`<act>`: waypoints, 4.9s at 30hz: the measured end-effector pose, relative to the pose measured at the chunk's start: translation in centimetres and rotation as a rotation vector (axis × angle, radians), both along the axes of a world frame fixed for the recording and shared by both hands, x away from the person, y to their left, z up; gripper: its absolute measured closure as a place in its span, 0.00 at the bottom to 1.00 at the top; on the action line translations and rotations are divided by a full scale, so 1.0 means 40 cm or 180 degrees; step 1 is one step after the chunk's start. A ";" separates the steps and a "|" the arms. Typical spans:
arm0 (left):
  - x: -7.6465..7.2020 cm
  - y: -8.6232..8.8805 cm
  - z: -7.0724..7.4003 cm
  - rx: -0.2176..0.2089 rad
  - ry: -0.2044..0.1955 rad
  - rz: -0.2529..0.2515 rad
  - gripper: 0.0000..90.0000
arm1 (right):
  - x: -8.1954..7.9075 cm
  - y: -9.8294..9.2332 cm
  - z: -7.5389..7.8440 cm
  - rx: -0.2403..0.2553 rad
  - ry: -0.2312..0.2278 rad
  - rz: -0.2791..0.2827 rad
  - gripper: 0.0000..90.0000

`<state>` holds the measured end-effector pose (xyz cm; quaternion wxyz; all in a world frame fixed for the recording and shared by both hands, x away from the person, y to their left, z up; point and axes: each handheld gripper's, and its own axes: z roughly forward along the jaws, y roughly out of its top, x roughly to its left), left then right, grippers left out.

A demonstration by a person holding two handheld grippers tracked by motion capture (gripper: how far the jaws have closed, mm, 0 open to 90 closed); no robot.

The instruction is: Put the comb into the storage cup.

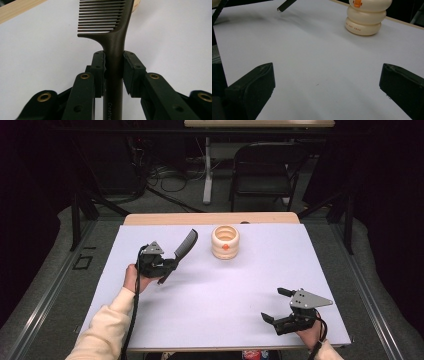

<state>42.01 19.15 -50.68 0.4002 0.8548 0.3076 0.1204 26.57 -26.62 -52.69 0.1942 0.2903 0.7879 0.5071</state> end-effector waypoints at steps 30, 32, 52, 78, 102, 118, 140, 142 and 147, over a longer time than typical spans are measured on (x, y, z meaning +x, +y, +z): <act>0.004 -0.033 0.005 -0.0317 -0.0228 0.0154 0.80 | 0.003 0.002 -0.002 0.0004 0.0011 0.0002 0.00; 0.006 -0.034 0.006 -0.0351 -0.0226 0.0152 0.80 | 0.003 0.003 -0.002 0.0003 0.0011 0.0002 0.00; 0.019 -0.062 0.008 -0.0503 -0.0310 0.0158 0.80 | 0.005 0.005 -0.003 -0.0002 0.0020 -0.0005 0.00; 0.036 -0.115 0.027 -0.0697 -0.0492 0.0193 0.80 | 0.007 0.003 -0.004 -0.0005 0.0028 -0.0011 0.00; 0.070 -0.149 0.063 -0.0903 -0.0589 0.0263 0.80 | 0.008 0.002 -0.004 0.0001 0.0026 -0.0003 0.00; 0.080 -0.172 0.090 -0.0985 -0.0645 0.0265 0.80 | 0.009 0.002 -0.003 0.0006 0.0024 -0.0012 0.00; 0.102 -0.206 0.106 -0.1088 -0.0720 0.0289 0.80 | 0.012 0.004 -0.005 0.0016 0.0030 -0.0007 0.00; 0.103 -0.210 0.107 -0.1100 -0.0730 0.0310 0.80 | 0.011 0.004 -0.004 0.0008 0.0026 0.0000 0.00; 0.107 -0.217 0.114 -0.1114 -0.0766 0.0289 0.80 | 0.011 0.004 -0.004 0.0004 0.0024 0.0001 0.00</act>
